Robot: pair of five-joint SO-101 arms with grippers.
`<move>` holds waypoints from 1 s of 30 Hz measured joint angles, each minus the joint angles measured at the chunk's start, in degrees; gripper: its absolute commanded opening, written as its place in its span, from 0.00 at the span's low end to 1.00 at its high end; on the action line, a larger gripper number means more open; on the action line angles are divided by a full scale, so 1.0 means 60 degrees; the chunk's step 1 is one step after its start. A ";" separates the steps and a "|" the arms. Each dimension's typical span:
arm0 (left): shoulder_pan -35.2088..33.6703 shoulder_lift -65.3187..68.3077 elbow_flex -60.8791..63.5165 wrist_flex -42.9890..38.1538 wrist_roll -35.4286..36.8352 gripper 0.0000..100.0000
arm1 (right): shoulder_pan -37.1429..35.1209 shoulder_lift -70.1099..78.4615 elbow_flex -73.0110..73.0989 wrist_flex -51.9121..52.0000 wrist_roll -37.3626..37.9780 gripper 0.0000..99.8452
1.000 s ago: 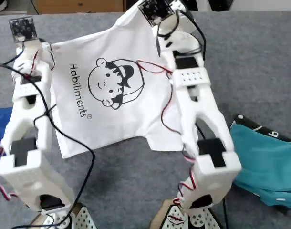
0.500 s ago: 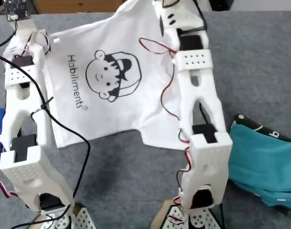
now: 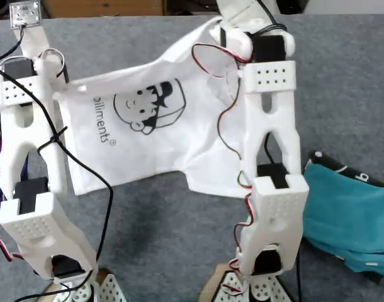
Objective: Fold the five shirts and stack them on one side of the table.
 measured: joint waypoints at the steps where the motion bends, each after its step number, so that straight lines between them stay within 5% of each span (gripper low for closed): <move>1: 0.0029 0.0000 0.0000 0.0205 0.0000 0.02 | 0.0000 0.0000 -0.0103 0.0205 0.0000 0.00; 15: 0.0264 -0.0894 0.0864 0.1216 0.0000 0.02 | 0.0000 0.0000 -0.1509 0.2286 0.0000 0.00; 30: 0.0381 -0.4498 0.6637 -0.1817 0.0000 0.02 | 0.0000 0.0000 -0.2901 0.4132 0.0015 0.00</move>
